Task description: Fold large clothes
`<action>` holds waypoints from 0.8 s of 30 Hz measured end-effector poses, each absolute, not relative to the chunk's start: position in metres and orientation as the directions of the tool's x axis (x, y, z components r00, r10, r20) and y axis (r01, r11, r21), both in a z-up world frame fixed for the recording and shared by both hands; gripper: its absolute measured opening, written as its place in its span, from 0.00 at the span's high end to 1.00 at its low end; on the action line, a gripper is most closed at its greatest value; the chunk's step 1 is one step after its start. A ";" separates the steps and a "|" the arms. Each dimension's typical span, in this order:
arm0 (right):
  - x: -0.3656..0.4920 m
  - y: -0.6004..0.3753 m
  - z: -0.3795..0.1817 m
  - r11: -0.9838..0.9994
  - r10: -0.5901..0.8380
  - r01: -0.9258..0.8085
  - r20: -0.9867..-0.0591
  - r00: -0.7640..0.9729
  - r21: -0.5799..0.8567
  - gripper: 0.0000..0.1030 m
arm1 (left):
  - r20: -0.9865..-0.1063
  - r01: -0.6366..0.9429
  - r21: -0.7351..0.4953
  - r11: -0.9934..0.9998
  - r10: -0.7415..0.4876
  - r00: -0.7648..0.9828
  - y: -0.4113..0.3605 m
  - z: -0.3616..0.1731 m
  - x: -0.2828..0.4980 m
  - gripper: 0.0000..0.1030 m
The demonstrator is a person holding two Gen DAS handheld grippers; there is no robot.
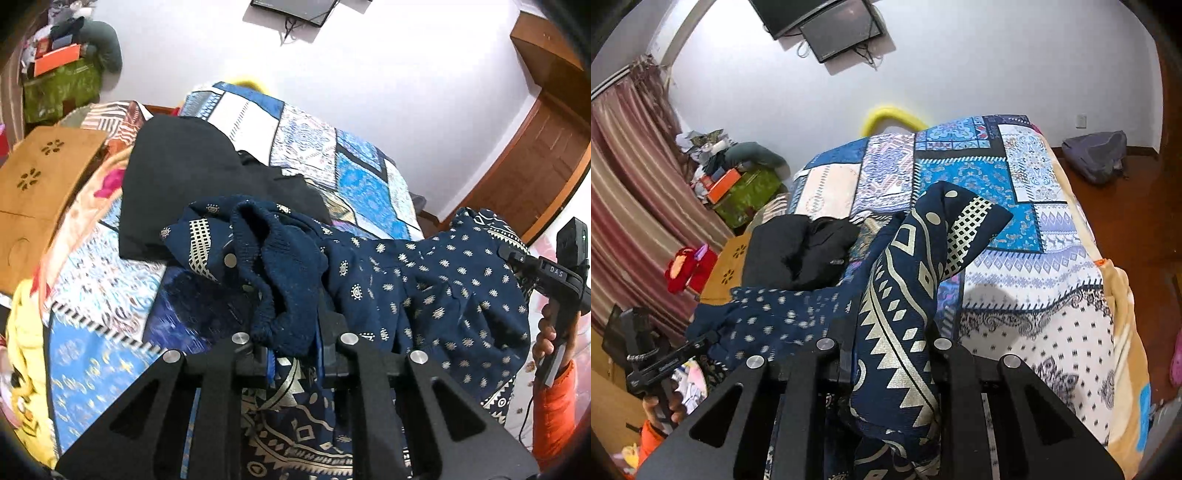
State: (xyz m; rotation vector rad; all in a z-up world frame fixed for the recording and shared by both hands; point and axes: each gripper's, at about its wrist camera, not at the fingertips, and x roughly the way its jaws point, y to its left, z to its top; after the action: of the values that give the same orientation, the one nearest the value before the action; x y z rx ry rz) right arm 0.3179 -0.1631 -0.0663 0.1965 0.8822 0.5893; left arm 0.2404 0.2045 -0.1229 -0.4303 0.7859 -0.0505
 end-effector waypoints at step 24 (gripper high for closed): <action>0.338 -0.175 -0.156 0.926 0.312 -0.327 -0.869 0.385 0.187 0.76 | -0.838 -0.287 -0.187 0.939 0.000 0.546 0.229 -0.218 0.263 0.70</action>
State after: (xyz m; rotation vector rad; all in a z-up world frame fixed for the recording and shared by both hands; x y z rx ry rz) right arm 0.3380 -0.1750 -0.1560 -0.0152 1.1026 0.4065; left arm 0.2628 0.2289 -0.2183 -0.3204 0.9830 0.1737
